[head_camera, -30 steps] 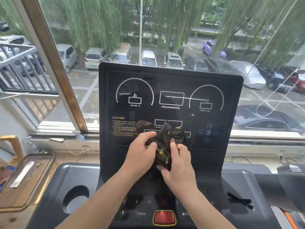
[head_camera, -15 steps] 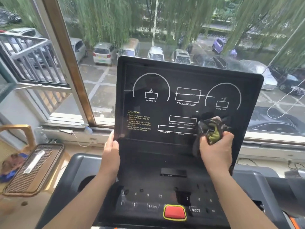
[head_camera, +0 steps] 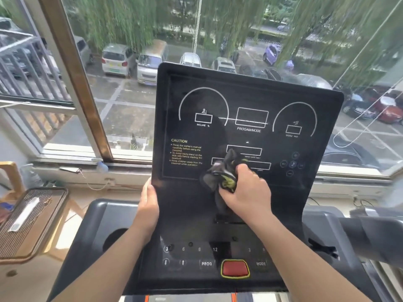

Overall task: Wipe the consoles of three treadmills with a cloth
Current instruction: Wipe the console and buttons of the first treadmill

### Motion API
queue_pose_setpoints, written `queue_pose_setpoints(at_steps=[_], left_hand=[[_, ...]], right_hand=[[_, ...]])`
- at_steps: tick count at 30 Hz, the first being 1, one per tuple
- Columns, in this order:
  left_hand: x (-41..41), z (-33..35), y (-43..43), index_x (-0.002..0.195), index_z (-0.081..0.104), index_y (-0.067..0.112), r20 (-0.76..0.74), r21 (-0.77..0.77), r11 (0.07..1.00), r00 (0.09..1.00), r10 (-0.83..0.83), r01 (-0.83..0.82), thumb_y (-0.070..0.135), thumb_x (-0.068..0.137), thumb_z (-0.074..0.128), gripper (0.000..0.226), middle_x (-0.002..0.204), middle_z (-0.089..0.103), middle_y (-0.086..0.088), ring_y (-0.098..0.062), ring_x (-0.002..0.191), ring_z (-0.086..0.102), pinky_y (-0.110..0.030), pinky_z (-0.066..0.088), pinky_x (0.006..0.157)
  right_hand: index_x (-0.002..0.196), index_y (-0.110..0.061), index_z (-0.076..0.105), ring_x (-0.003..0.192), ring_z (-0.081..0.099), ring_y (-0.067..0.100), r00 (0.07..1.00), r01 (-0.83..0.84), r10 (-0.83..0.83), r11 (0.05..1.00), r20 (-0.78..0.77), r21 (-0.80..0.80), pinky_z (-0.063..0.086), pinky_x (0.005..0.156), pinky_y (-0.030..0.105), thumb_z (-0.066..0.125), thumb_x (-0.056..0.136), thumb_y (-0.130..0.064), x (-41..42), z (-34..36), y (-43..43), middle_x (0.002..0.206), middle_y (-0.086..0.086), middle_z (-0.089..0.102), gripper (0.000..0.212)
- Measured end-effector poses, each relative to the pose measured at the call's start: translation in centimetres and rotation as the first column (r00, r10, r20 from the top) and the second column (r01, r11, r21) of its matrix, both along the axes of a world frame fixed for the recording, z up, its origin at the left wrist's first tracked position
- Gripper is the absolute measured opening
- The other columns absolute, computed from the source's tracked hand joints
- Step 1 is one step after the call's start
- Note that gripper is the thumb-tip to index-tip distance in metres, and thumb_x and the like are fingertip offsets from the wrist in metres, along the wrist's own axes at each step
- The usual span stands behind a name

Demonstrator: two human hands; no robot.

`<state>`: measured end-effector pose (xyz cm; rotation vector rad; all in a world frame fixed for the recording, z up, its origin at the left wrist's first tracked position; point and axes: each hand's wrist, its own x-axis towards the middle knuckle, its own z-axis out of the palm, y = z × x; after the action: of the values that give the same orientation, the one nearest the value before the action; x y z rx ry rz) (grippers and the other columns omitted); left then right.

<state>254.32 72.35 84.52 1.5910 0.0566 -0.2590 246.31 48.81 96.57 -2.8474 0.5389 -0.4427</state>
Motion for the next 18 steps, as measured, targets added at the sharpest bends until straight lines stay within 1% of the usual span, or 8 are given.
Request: queue_pose_setpoints(at_steps=[2, 5, 7, 9, 10, 12, 15, 18], left_hand=[[0.3, -0.4, 0.2, 0.155, 0.035, 0.042, -0.009, -0.002, 1.0, 1.0, -0.019, 0.019, 0.068, 0.098, 0.024, 0.064, 0.154, 0.048, 0.013, -0.008, 0.145, 0.039, -0.043, 0.025, 0.127], [0.4, -0.8, 0.3, 0.156, 0.031, 0.045, -0.003, 0.003, 0.999, 0.999, -0.037, 0.037, 0.073, 0.096, 0.023, 0.066, 0.157, 0.043, 0.016, -0.007, 0.147, 0.036, -0.042, 0.023, 0.127], [0.5, -0.9, 0.2, 0.158, 0.028, 0.045, -0.011, -0.021, 0.999, 0.999, -0.049, 0.049, 0.068, 0.102, 0.023, 0.061, 0.161, 0.038, 0.017, -0.005, 0.149, 0.031, -0.04, 0.019, 0.128], [0.5, -0.9, 0.3, 0.159, 0.026, 0.045, -0.033, -0.038, 0.996, 0.996, -0.078, 0.077, 0.07, 0.1, 0.023, 0.064, 0.163, 0.034, 0.018, -0.005, 0.151, 0.028, -0.04, 0.017, 0.128], [0.4, -0.7, 0.4, 0.159, 0.025, 0.045, -0.048, -0.041, 0.995, 0.995, -0.091, 0.089, 0.075, 0.097, 0.024, 0.069, 0.163, 0.033, 0.019, -0.005, 0.152, 0.027, -0.04, 0.017, 0.129], [0.6, -0.9, 0.8, 0.158, 0.026, 0.049, -0.068, -0.05, 0.991, 0.989, -0.13, 0.127, 0.087, 0.086, 0.027, 0.081, 0.162, 0.034, 0.021, -0.005, 0.152, 0.028, -0.043, 0.018, 0.128], [1.6, -1.8, 1.9, 0.149, 0.037, 0.057, -0.097, -0.081, 0.978, 0.975, -0.199, 0.191, 0.094, 0.081, 0.037, 0.078, 0.157, 0.044, 0.02, -0.008, 0.148, 0.037, -0.047, 0.026, 0.125], [1.7, -1.0, 3.2, 0.146, 0.049, 0.049, -0.137, -0.086, 0.971, 0.962, -0.235, 0.225, 0.08, 0.092, 0.044, 0.062, 0.148, 0.055, 0.021, -0.004, 0.142, 0.046, -0.043, 0.033, 0.122]], right_hand=[[0.096, -0.022, 0.04, 0.086, 0.065, 0.037, 0.977, 0.203, -0.211, 0.967, 0.038, 0.156, 0.039, 0.069, 0.038, 0.07, 0.085, -0.052, -0.9, 0.7, -2.9, 0.084, -0.003, 0.057, 0.044], [0.111, -0.018, 0.04, 0.081, 0.057, 0.029, 0.861, 0.442, -0.509, 0.747, -0.001, 0.497, 0.04, 0.072, 0.038, 0.061, 0.094, -0.052, -1.6, 1.3, -4.7, 0.098, 0.005, 0.062, 0.044], [0.115, -0.013, 0.041, 0.08, 0.056, 0.027, 0.799, 0.437, -0.6, 0.608, 0.024, 0.662, 0.039, 0.072, 0.037, 0.059, 0.097, -0.05, -0.9, 0.7, -3.6, 0.099, 0.006, 0.061, 0.045], [0.111, -0.012, 0.041, 0.076, 0.057, 0.026, 0.788, 0.396, -0.614, 0.575, 0.057, 0.716, 0.038, 0.072, 0.036, 0.061, 0.097, -0.046, -0.1, -0.1, -0.7, 0.094, 0.005, 0.061, 0.041], [0.108, -0.014, 0.041, 0.077, 0.059, 0.028, 0.81, 0.376, -0.582, 0.601, 0.064, 0.705, 0.039, 0.071, 0.036, 0.062, 0.095, -0.045, 0.3, -0.6, 1.2, 0.091, 0.003, 0.061, 0.04], [0.101, -0.021, 0.038, 0.086, 0.064, 0.031, 0.908, 0.308, -0.417, 0.738, 0.047, 0.601, 0.04, 0.07, 0.035, 0.065, 0.091, -0.049, 0.8, -2.0, 5.2, 0.089, -0.001, 0.06, 0.041], [0.102, -0.024, 0.041, 0.095, 0.063, 0.027, 0.999, 0.034, -0.028, 0.966, -0.027, 0.256, 0.044, 0.073, 0.036, 0.068, 0.085, -0.055, 1.3, -2.9, 9.2, 0.097, -0.003, 0.062, 0.045], [0.098, -0.024, 0.041, 0.098, 0.065, 0.028, 0.992, -0.127, 0.127, 0.991, -0.015, -0.032, 0.044, 0.079, 0.039, 0.07, 0.081, -0.056, 2.3, -1.6, 8.9, 0.092, -0.004, 0.058, 0.046]])
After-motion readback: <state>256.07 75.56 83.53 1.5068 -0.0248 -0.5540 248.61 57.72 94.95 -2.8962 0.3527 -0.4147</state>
